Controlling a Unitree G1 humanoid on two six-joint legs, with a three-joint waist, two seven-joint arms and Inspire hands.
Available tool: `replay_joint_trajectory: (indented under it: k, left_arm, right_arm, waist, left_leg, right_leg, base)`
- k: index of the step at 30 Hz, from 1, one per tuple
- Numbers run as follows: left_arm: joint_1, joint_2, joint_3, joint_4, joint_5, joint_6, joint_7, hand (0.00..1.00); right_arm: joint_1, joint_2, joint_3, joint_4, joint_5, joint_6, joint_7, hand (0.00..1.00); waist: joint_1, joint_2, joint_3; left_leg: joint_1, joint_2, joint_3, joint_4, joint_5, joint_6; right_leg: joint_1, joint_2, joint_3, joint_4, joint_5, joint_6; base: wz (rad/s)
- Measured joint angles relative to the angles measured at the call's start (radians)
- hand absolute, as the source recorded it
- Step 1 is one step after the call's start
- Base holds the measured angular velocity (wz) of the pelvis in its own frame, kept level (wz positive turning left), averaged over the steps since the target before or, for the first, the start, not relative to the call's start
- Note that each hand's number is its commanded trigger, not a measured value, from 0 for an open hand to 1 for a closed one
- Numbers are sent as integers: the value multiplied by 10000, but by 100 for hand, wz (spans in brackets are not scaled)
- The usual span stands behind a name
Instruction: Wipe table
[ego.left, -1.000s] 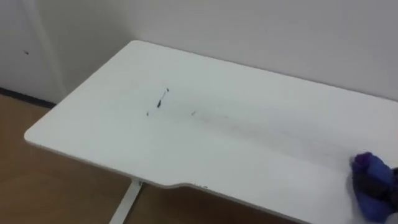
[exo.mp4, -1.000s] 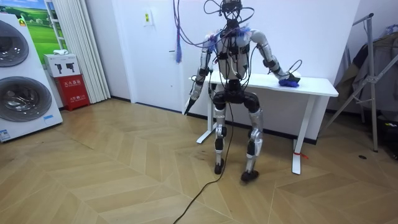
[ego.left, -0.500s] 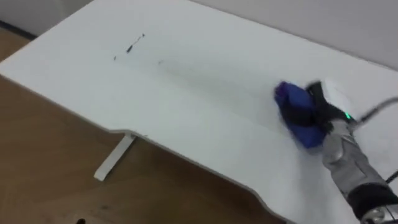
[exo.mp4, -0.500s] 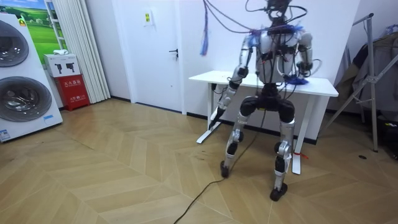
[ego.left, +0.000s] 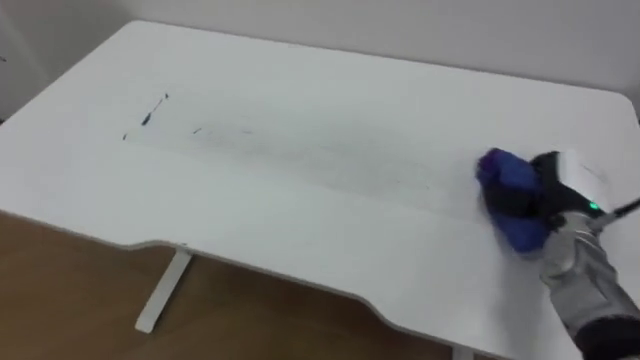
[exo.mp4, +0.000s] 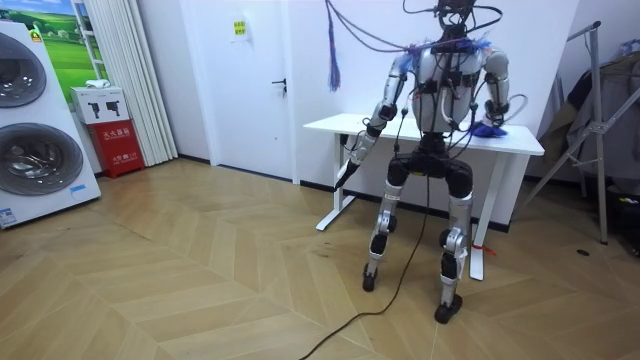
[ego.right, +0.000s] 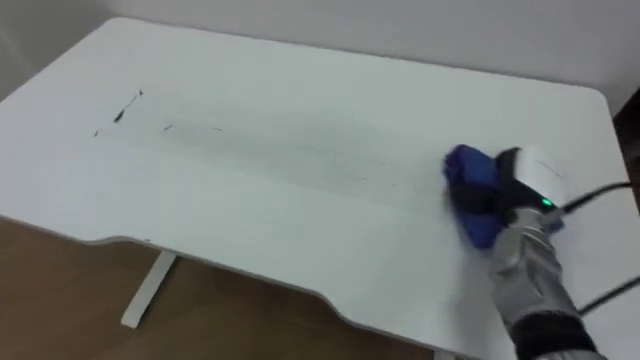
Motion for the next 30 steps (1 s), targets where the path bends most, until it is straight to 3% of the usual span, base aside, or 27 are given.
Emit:
replay_joint_trajectory:
  k: [2,3,5,8,13,16,20,23,25,26,30]
  left_arm:
    - [48,-8,-31,-195,46,13,11,0]
    - [126,16,-24,-200,45,47,30,0]
    - [601,75,2,-365,35,213,76,0]
    - [1112,76,302,-303,52,216,92,0]
    - [1572,177,976,-316,70,204,150,0]
    - [1391,119,910,-332,63,132,130,0]
    - [869,62,675,-330,61,117,135,0]
    - [679,1,394,-344,73,161,153,0]
    - [705,-26,134,-356,56,208,149,0]
    - [664,-26,17,-400,54,223,141,0]
    - [755,-25,2,-420,59,375,113,0]
  right_arm:
    - [19,97,-24,54,43,-303,-78,100]
    - [67,90,-37,67,72,-323,-154,100]
    - [527,35,-325,130,46,-652,-598,100]
    - [1489,-134,-1314,264,32,-1241,-1176,100]
    - [2533,-706,-2608,732,55,-1544,-1753,100]
    - [2481,-906,-2775,934,91,-1376,-1691,100]
    - [1841,-913,-2271,907,63,-305,-1105,100]
    - [932,-841,-1049,858,58,301,-522,100]
    - [266,-722,-308,865,50,303,-152,100]
    - [-130,-629,54,872,51,253,-35,100]
    - [-734,-512,264,876,68,-129,203,100]
  waist:
    - [11,-132,53]
    - [-16,-159,40]
    - [-431,-225,4]
    - [-702,-255,-40]
    - [-1124,-272,-90]
    - [-1045,-239,-92]
    - [-672,-216,-72]
    - [10,-252,-52]
    - [252,-263,-41]
    - [393,-286,17]
    - [769,-322,43]
  left_leg:
    - [-95,-158,-239,-26,18,52]
    - [-93,-197,-301,-57,24,62]
    - [-89,-323,-663,-142,50,105]
    - [53,-469,-853,-171,64,126]
    - [288,-516,-1095,-213,60,131]
    - [279,-515,-1133,-214,83,168]
    - [228,-515,-1117,-185,114,211]
    - [157,-504,-1128,-334,134,227]
    - [106,-506,-1123,-302,155,258]
    - [65,-513,-1119,-264,172,273]
    - [-109,-560,-1304,-294,197,283]
  right_leg:
    - [171,-136,-523,-159,115,79]
    - [215,-167,-657,-180,119,88]
    - [549,-252,-1197,-329,144,134]
    - [941,-325,-1405,-508,155,156]
    - [1431,-327,-1792,-660,195,222]
    - [1404,-317,-1820,-656,194,223]
    - [1239,-322,-1701,-567,205,213]
    - [809,-240,-1337,-457,326,81]
    - [702,-238,-1278,-447,359,81]
    - [653,-237,-1255,-454,380,82]
    - [622,-236,-1430,-532,404,100]
  base:
    - [30]
    - [37]
    - [49]
    - [34]
    - [13]
    - [0]
    - [-13]
    - [-42]
    - [-9]
    - [0]
    - [17]
